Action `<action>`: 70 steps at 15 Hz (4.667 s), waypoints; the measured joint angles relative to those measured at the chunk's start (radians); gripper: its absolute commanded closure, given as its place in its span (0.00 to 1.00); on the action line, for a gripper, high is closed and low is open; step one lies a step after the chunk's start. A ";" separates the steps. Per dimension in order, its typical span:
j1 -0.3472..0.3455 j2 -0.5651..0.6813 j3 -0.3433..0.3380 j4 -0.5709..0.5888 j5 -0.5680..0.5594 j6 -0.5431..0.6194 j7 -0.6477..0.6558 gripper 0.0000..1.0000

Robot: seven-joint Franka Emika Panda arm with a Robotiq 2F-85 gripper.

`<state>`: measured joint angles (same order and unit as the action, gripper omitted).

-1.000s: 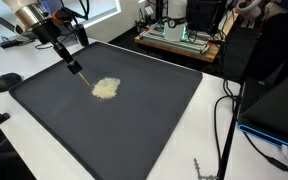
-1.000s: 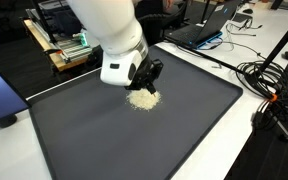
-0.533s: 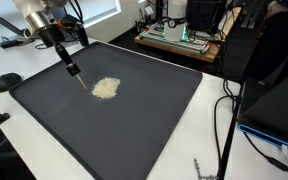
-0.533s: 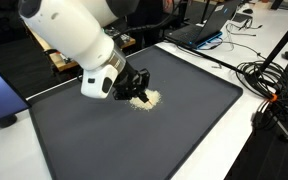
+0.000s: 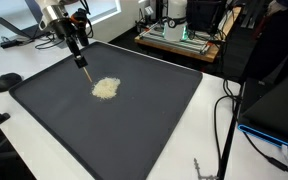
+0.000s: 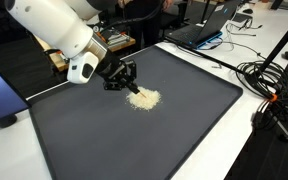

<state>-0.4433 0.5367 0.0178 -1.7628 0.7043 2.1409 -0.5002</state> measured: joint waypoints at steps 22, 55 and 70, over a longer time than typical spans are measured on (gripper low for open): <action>0.240 -0.514 -0.120 -0.665 -0.116 0.453 -0.076 0.97; 0.415 -0.600 0.005 -0.829 -1.077 0.808 0.383 0.97; 0.550 -0.367 0.152 -0.518 -1.528 0.360 0.720 0.97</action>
<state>0.1068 0.1697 0.1703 -2.2810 -0.8236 2.5009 0.2199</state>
